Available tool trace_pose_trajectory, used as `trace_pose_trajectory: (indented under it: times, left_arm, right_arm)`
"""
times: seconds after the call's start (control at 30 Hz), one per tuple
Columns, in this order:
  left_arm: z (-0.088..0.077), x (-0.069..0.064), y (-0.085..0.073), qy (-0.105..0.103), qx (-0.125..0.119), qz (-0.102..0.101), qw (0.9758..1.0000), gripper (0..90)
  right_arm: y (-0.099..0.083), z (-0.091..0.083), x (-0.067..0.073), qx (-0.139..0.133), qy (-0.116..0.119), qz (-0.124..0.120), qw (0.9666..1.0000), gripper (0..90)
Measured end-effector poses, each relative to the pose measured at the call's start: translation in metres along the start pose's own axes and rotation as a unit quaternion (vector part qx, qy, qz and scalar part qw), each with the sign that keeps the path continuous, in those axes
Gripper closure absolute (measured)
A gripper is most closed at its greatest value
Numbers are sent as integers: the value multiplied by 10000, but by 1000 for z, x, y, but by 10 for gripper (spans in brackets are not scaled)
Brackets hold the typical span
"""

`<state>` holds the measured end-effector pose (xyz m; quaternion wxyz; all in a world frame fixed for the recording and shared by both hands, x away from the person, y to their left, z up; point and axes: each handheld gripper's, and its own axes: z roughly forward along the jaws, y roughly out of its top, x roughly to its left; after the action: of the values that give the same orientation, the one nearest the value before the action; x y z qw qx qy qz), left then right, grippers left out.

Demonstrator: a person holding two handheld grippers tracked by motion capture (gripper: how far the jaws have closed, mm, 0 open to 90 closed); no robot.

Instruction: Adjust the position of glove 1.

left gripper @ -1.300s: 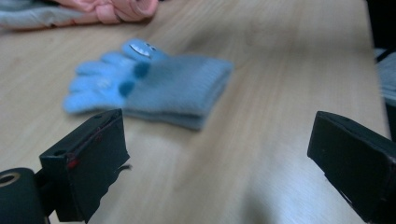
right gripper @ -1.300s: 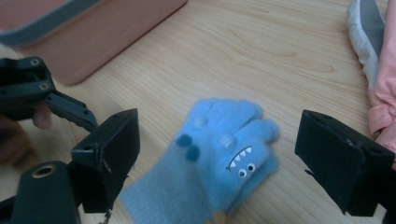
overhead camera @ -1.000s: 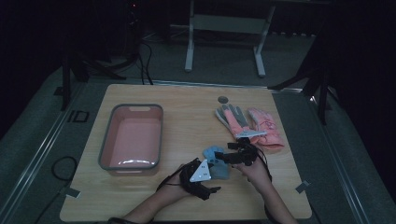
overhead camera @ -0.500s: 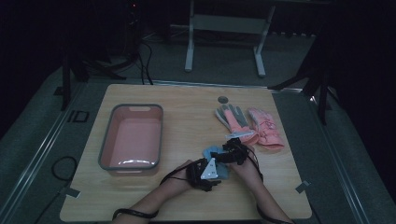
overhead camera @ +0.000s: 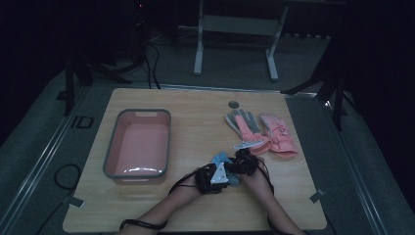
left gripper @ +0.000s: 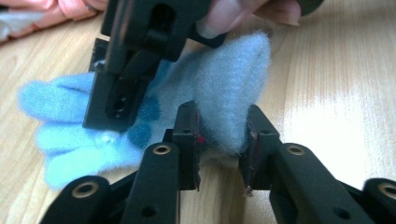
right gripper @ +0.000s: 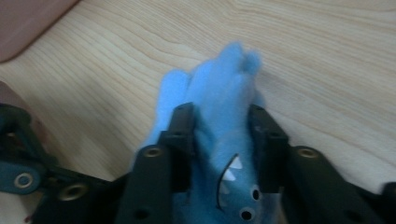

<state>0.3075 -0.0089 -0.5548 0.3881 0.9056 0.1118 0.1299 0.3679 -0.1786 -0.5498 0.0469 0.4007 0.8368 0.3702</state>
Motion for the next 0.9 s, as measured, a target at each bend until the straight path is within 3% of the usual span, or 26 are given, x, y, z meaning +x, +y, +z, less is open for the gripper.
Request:
trace_pose_trajectory:
  times: [0.23, 0.33, 0.63, 0.9]
  left_arm:
    - [-4, 3, 7, -51, 146, -58, 9999, 769]
    - [-7, 4, 11, -62, 203, -16, 9998, 777]
    - [-22, 12, 18, -111, 176, -168, 9996, 782]
    - [-38, 15, 27, -99, 194, -134, 9997, 783]
  right_arm:
    - [1, -1, -2, 18, 141, 263, 9996, 774]
    - [4, -5, -1, -15, 118, 219, 9997, 778]
    - [18, -13, 6, -127, 208, 155, 9996, 780]
    - [30, -25, 13, -252, 270, 105, 9993, 780]
